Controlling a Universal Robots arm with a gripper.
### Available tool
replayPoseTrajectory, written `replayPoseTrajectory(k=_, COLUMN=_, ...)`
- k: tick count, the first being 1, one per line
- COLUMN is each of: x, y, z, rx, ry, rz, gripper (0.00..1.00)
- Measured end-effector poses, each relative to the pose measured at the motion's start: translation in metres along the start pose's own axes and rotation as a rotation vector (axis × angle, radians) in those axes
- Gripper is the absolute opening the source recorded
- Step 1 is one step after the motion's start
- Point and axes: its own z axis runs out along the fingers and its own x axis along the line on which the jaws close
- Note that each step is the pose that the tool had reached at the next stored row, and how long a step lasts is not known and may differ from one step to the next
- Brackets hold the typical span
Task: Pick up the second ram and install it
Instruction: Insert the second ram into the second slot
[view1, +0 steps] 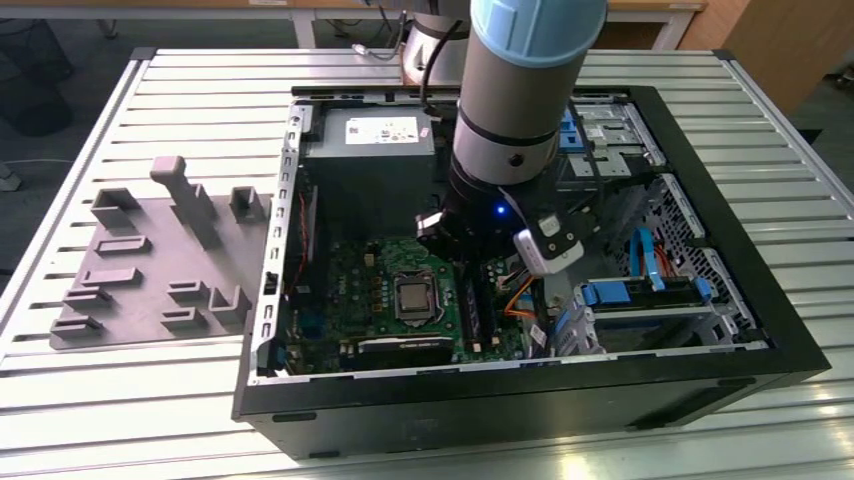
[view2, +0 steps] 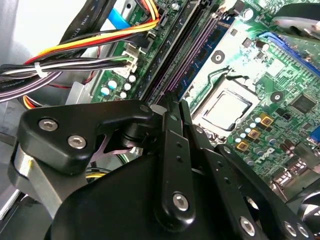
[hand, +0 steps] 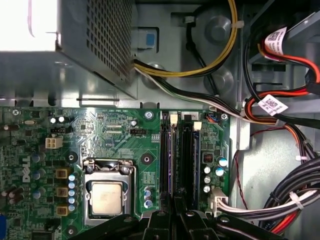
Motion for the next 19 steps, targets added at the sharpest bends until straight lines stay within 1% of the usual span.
replayPoseTrajectory(k=13, x=-0.0004, y=0.0, z=0.0032, rx=-0.0002, ry=-0.0001, rz=0.0, gripper=0.14)
replayPoseTrajectory(k=19, x=-0.0005, y=-0.0017, z=0.0034, rx=-0.0003, ry=0.0, rz=0.0, gripper=0.14)
